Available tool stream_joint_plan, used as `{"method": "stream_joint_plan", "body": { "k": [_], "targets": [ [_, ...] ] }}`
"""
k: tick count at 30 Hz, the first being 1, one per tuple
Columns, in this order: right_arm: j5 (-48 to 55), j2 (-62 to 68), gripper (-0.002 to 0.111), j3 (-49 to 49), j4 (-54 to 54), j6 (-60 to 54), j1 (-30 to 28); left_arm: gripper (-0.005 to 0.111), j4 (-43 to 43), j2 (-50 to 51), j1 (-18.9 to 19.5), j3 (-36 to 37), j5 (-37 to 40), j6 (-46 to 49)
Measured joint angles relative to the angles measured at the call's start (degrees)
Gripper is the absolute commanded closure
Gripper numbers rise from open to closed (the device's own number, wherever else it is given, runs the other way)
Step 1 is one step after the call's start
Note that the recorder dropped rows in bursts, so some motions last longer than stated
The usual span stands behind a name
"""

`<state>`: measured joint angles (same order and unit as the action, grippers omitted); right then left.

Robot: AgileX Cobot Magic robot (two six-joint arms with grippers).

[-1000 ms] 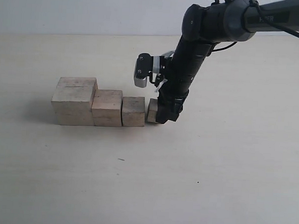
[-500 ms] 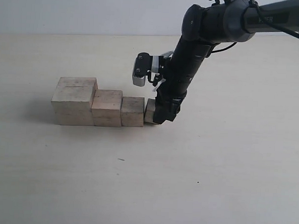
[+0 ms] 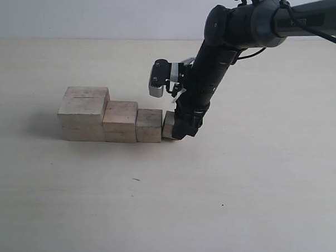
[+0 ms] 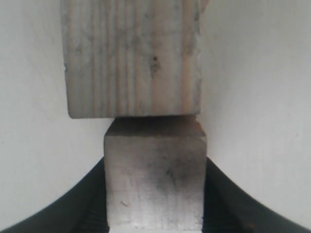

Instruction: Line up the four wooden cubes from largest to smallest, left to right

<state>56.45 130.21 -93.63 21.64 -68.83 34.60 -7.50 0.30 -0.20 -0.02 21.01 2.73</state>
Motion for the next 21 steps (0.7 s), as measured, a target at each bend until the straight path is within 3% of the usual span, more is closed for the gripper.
{"method": "stream_joint_plan", "body": {
  "k": [3, 7, 16, 21],
  "targets": [
    [0.0, 0.0, 0.057, 0.0, 0.0, 0.0, 0.0, 0.107, 0.0, 0.0, 0.0, 0.0, 0.0, 0.0],
    [0.2, 0.0, 0.048, 0.0, -0.1, 0.0, 0.0, 0.107, 0.0, 0.0, 0.0, 0.0, 0.0, 0.0],
    [0.2, -2.3, 0.047, 0.0, -0.3, 0.9, 0.0, 0.107, 0.0, 0.0, 0.0, 0.0, 0.0, 0.0],
    [0.4, -4.3, 0.047, 0.0, -4.4, 7.8, 0.0, 0.107, 0.0, 0.0, 0.0, 0.0, 0.0, 0.0]
  ]
}}
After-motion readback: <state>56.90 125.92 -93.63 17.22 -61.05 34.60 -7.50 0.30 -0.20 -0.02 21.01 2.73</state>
